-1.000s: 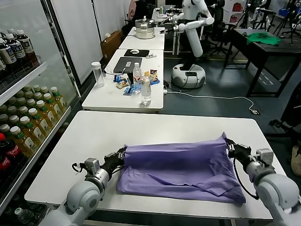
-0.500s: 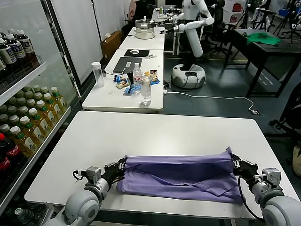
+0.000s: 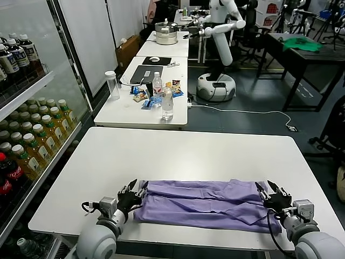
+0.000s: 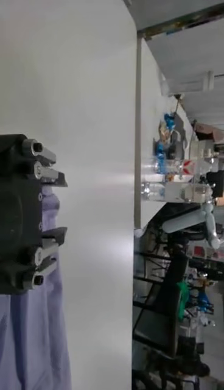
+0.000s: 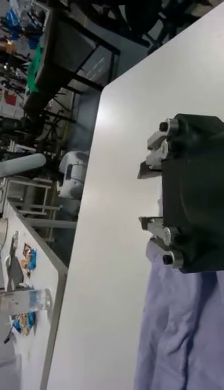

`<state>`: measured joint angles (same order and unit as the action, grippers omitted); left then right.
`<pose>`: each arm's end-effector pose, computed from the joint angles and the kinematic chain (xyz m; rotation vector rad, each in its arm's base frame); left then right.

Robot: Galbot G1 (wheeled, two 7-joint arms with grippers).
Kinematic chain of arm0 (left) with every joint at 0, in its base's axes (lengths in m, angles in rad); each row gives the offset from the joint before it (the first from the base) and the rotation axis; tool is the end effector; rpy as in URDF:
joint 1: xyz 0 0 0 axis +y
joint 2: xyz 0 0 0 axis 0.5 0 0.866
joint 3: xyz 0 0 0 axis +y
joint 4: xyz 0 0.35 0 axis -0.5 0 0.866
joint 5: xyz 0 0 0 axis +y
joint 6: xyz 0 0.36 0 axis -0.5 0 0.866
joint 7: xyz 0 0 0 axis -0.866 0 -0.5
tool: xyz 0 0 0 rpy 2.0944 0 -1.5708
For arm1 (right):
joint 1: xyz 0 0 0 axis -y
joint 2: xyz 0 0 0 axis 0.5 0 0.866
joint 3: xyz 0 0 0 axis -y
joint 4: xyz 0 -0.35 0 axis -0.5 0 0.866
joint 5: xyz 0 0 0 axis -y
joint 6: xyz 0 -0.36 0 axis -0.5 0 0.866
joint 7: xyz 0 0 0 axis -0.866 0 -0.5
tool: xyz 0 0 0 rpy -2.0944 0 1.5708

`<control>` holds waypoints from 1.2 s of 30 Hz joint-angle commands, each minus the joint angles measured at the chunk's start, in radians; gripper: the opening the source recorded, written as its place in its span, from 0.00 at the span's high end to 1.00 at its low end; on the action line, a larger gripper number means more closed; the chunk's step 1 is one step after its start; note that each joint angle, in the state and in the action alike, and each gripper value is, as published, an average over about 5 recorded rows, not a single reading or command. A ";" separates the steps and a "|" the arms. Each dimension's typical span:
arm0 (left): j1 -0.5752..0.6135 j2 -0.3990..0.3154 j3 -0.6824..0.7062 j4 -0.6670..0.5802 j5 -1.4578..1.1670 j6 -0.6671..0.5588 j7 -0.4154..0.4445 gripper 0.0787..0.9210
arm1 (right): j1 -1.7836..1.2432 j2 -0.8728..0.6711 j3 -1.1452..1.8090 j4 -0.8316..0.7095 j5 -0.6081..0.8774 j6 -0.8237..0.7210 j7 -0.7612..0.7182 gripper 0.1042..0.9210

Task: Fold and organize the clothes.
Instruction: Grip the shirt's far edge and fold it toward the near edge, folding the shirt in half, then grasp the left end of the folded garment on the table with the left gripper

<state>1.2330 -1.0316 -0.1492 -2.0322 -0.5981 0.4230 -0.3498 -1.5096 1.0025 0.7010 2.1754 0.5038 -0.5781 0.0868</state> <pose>0.2536 -0.0037 -0.2749 -0.3141 -2.7163 0.0075 0.2188 -0.1223 -0.2145 0.0919 -2.7088 0.1965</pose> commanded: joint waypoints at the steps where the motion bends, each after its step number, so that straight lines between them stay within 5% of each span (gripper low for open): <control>1: 0.079 -0.206 0.034 0.004 0.163 -0.021 -0.120 0.37 | -0.019 0.025 -0.014 0.017 -0.041 0.001 0.000 0.34; 8: 0.059 -0.287 0.050 0.115 0.256 -0.026 -0.174 0.15 | -0.031 0.034 -0.013 0.027 -0.043 0.001 0.000 0.14; 13: 0.063 -0.304 0.052 0.145 0.288 -0.018 -0.202 0.13 | -0.038 0.035 -0.011 0.034 -0.043 0.002 0.000 0.12; 27: 0.096 -0.278 0.011 0.119 0.238 -0.017 -0.190 0.57 | -0.044 0.029 -0.003 0.053 -0.036 0.003 -0.001 0.12; 36: 0.058 -0.033 -0.245 0.089 0.018 -0.026 -0.115 0.87 | -0.046 0.031 0.005 0.056 -0.031 0.007 -0.001 0.12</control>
<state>1.3071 -1.2627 -0.1713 -1.9305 -0.3938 0.3978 -0.5129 -1.5569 1.0315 0.7050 2.2309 0.4716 -0.5731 0.0855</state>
